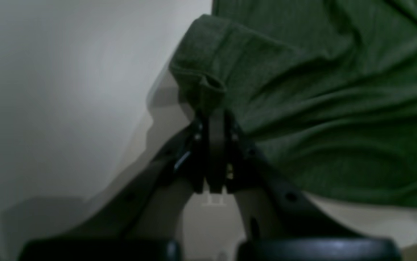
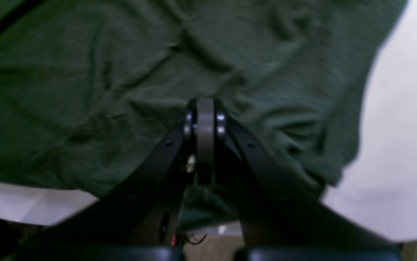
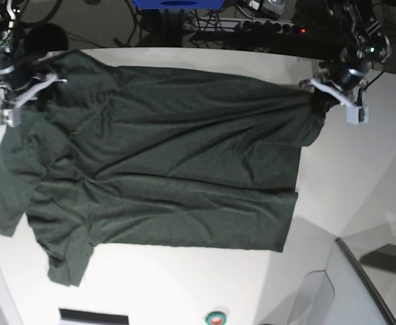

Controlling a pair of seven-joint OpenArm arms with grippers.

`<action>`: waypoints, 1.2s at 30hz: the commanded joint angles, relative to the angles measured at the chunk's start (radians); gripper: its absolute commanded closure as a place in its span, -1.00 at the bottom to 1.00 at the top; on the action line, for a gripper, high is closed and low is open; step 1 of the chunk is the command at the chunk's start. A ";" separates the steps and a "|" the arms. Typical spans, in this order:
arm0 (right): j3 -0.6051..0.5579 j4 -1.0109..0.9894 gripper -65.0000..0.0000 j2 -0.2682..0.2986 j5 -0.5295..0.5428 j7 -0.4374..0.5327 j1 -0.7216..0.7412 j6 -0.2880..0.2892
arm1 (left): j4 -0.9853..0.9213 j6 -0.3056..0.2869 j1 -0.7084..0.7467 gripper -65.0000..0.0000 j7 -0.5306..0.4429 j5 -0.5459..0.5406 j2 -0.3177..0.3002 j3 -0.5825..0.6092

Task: Layout the t-shirt on the table in an organized manner, then fold the t-shirt properly
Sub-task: 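Grasp the shirt's shoulder corners with both grippers, then stretch the shirt taut by pulling both grippers apart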

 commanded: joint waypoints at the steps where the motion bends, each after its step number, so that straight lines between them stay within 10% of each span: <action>1: 0.037 0.011 1.00 0.007 0.007 0.025 0.009 -0.038 | 0.031 -0.008 0.005 1.00 -0.018 -0.017 -0.004 -0.004; 10: 0.074 -0.018 0.71 0.006 0.006 -0.009 0.015 -0.047 | 0.043 -0.008 0.027 1.00 -0.009 -0.017 -0.003 -0.004; 17: -0.069 0.021 0.72 0.011 0.006 -0.027 0.019 0.140 | 0.043 -0.008 0.027 1.00 0.066 -0.017 -0.004 -0.007; 22: -0.233 0.071 0.72 0.038 0.006 -0.053 0.072 0.161 | 0.048 -0.008 0.046 1.00 0.066 -0.019 -0.003 -0.007; 30: -0.380 0.001 0.72 0.063 0.007 -0.185 0.216 0.158 | 0.063 -0.008 0.073 1.00 0.067 -0.019 0.026 -0.142; 36: -0.136 0.123 0.70 0.006 0.006 -0.075 0.099 0.031 | 0.089 -0.014 0.100 1.00 0.069 -0.019 0.052 -0.175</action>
